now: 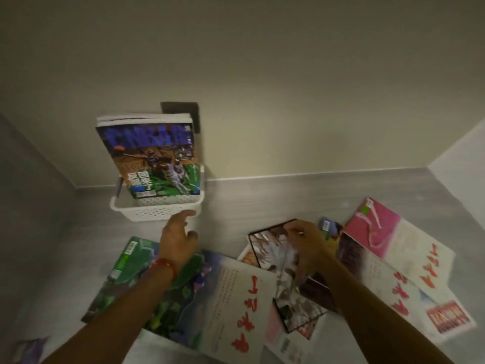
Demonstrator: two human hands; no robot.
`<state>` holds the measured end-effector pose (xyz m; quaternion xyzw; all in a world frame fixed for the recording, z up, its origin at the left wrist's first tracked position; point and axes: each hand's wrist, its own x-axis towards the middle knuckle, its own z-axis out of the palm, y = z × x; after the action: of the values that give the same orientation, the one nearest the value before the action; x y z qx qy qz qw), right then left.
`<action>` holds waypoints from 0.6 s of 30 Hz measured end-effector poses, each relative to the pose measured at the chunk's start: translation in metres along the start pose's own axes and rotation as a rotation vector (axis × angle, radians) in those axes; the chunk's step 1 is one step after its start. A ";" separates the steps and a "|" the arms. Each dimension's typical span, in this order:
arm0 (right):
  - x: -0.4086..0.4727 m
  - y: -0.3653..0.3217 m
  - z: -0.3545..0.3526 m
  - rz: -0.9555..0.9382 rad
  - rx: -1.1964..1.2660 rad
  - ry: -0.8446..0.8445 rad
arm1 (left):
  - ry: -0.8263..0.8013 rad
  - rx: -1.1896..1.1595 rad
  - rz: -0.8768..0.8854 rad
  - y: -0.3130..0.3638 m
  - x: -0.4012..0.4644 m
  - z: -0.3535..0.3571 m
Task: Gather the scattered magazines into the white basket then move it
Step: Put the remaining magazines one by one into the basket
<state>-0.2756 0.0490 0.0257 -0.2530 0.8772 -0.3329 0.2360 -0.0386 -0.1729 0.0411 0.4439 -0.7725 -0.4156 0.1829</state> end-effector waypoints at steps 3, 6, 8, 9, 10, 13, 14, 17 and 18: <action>-0.020 0.057 -0.037 0.111 0.020 0.087 | -0.244 0.146 0.179 0.016 -0.048 0.058; -0.034 0.108 -0.080 0.149 -0.039 0.205 | -0.498 0.257 0.315 0.037 -0.077 0.112; -0.041 0.142 -0.110 0.204 -0.077 0.278 | -0.568 0.299 0.410 0.055 -0.086 0.145; -0.045 0.158 -0.125 0.250 -0.098 0.311 | -0.592 0.337 0.453 0.065 -0.090 0.160; -0.048 0.175 -0.138 0.302 -0.119 0.330 | -0.616 0.379 0.485 0.076 -0.092 0.173; -0.057 0.213 -0.170 0.417 -0.167 0.338 | -0.698 0.425 0.527 0.106 -0.098 0.209; -0.058 0.223 -0.179 0.435 -0.198 0.333 | -0.729 0.413 0.539 0.114 -0.101 0.220; -0.054 0.249 -0.206 0.452 -0.246 0.295 | -0.787 0.460 0.529 0.129 -0.111 0.254; -0.050 0.256 -0.214 0.449 -0.240 0.276 | -0.788 0.502 0.516 0.132 -0.113 0.265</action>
<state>-0.4358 0.3447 0.0007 -0.0307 0.9683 -0.1973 0.1503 -0.2210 0.0834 0.0009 0.0798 -0.9424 -0.2946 -0.1368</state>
